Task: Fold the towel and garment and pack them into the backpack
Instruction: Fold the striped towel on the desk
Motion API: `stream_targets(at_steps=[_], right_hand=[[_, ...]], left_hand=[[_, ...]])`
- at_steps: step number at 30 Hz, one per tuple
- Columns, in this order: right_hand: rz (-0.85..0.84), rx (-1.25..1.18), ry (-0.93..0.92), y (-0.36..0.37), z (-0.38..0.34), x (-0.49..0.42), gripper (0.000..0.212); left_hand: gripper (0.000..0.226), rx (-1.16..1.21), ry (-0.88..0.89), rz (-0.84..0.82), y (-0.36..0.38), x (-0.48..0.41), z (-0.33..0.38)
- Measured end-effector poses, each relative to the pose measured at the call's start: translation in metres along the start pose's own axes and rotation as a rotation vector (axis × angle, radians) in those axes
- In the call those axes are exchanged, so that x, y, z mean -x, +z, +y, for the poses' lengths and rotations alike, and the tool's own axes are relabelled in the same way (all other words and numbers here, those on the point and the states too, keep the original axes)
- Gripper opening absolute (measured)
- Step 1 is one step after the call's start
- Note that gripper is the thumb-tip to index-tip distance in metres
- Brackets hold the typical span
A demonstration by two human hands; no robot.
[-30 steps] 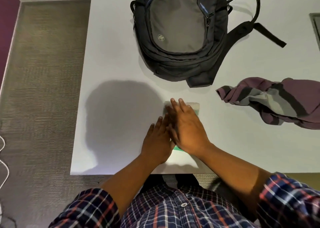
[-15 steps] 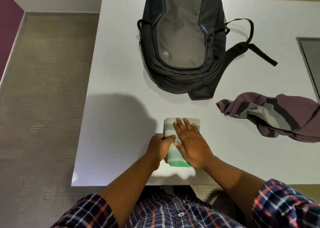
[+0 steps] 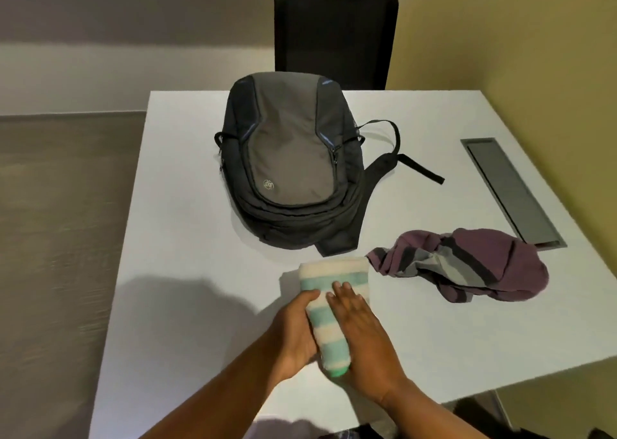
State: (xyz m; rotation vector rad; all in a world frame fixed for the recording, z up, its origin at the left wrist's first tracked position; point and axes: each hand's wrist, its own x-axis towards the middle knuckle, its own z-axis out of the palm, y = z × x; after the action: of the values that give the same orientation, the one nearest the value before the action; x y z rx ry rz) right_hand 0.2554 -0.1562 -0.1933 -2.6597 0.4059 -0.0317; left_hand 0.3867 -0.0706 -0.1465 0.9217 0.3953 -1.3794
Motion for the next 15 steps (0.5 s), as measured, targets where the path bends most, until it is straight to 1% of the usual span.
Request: stream_targets(at_steps=[1,3,5,6,8,9,10,11,12,13,14,15], right_hand=[[0.033,-0.026,0.017,-0.002,0.000,-0.002,0.099],[0.099,-0.168,0.108,-0.039,0.064,-0.015,0.089],[0.139,-0.159,0.112,-0.050,0.071,-0.034,0.084],[0.142,-0.178,0.108,-0.054,0.075,-0.038,0.081],[0.167,-0.190,0.123,-0.066,0.084,-0.048,0.084],[0.187,-0.184,0.135,-0.076,0.094,-0.056,0.088],[0.212,-0.164,0.144,-0.088,0.109,-0.066,0.090],[0.237,-0.132,0.155,-0.103,0.127,-0.077,0.091],[0.261,-0.094,0.171,-0.118,0.145,-0.090,0.092],[0.273,-0.058,0.191,-0.130,0.161,-0.101,0.091],[0.277,-0.022,0.217,-0.141,0.177,-0.111,0.089],[0.275,0.025,0.242,-0.150,0.190,-0.120,0.088]], left_hand=[[0.033,-0.029,0.011,-0.003,0.000,0.000,0.003],[0.033,-0.155,-0.011,-0.016,0.061,-0.038,0.015],[0.038,-0.258,-0.027,0.043,0.060,-0.047,0.029],[0.040,-0.301,-0.026,0.031,0.059,-0.051,0.033],[0.041,-0.384,0.011,0.043,0.047,-0.057,0.032],[0.039,-0.486,0.071,0.071,0.044,-0.060,0.027],[0.039,-0.622,0.152,0.109,0.038,-0.066,0.022],[0.046,-0.794,0.246,0.157,0.035,-0.072,0.017],[0.059,-0.961,0.320,0.214,0.030,-0.079,0.012],[0.076,-1.152,0.356,0.273,0.017,-0.087,0.006],[0.089,-1.349,0.355,0.347,0.008,-0.095,0.000],[0.097,-1.538,0.340,0.437,-0.006,-0.101,-0.007]])
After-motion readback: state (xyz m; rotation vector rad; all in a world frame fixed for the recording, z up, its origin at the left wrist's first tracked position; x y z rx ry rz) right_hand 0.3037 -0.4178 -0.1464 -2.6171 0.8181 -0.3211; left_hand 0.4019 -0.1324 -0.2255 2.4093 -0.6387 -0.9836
